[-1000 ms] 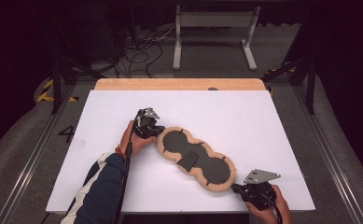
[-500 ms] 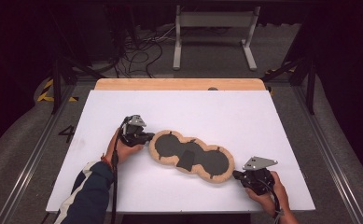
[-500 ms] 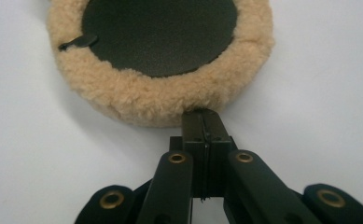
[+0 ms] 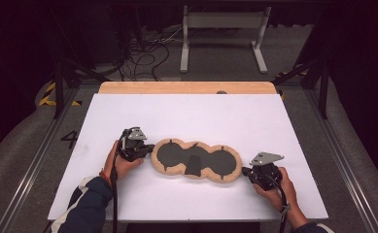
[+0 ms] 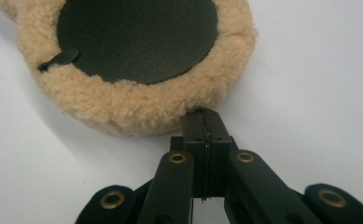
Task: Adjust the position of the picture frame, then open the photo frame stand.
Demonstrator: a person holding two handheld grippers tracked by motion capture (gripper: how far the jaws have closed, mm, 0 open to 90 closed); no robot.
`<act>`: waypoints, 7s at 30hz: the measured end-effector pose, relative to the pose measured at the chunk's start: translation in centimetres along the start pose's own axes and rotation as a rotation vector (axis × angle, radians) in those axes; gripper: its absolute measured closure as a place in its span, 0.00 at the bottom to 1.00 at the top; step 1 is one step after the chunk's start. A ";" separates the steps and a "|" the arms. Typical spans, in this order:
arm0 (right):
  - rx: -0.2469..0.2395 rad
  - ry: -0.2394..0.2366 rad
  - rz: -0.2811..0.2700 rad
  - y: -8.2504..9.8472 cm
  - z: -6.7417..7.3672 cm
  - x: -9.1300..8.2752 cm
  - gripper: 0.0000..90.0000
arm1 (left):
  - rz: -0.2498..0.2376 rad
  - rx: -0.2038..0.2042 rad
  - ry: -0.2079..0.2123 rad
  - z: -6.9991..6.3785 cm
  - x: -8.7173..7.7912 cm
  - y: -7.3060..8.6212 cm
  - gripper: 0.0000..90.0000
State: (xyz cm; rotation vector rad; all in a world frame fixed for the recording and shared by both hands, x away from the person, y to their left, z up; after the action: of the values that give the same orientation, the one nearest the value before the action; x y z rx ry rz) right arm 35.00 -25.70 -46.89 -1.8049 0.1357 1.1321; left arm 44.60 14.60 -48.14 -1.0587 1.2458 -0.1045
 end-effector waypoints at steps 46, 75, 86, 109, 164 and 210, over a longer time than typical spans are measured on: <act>0.071 -0.071 -0.031 0.2 -1.3 0.1 0.96 | -0.054 0.033 0.066 -2.9 -2.8 2.9 0.94; 0.105 -0.036 -0.068 -0.3 -1.7 -0.3 0.95 | -0.113 0.066 0.022 -3.0 -5.0 3.3 0.86; 0.092 -0.058 -0.098 -0.7 -1.0 -1.2 0.93 | -0.164 0.071 -0.005 -3.5 -8.2 5.8 0.74; 0.038 -0.296 -0.113 -3.6 4.3 -0.4 0.89 | -0.167 0.025 -0.060 -3.7 -9.8 9.4 0.42; 0.840 -0.684 -0.048 -6.9 5.4 6.5 0.70 | -0.148 -0.101 0.120 -1.6 -3.0 2.6 0.24; 0.577 -0.681 -0.142 -7.3 6.3 6.4 0.85 | -0.184 -0.083 0.279 -1.9 -2.4 0.2 0.48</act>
State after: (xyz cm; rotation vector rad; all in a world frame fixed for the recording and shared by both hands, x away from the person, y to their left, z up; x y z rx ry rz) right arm 38.49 -14.68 -47.51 -0.8553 -0.0670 1.3700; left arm 42.10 15.02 -46.50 -1.2611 1.4089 -0.3537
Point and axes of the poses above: each handheld gripper's, and its own axes: x roughly forward along the jaws, y roughly out of its underside, z roughly to its left, the point moved 3 cm from there along x, roughly forward along the jaws, and after that the axes turned 2 degrees about y, right-handed, at the moved point
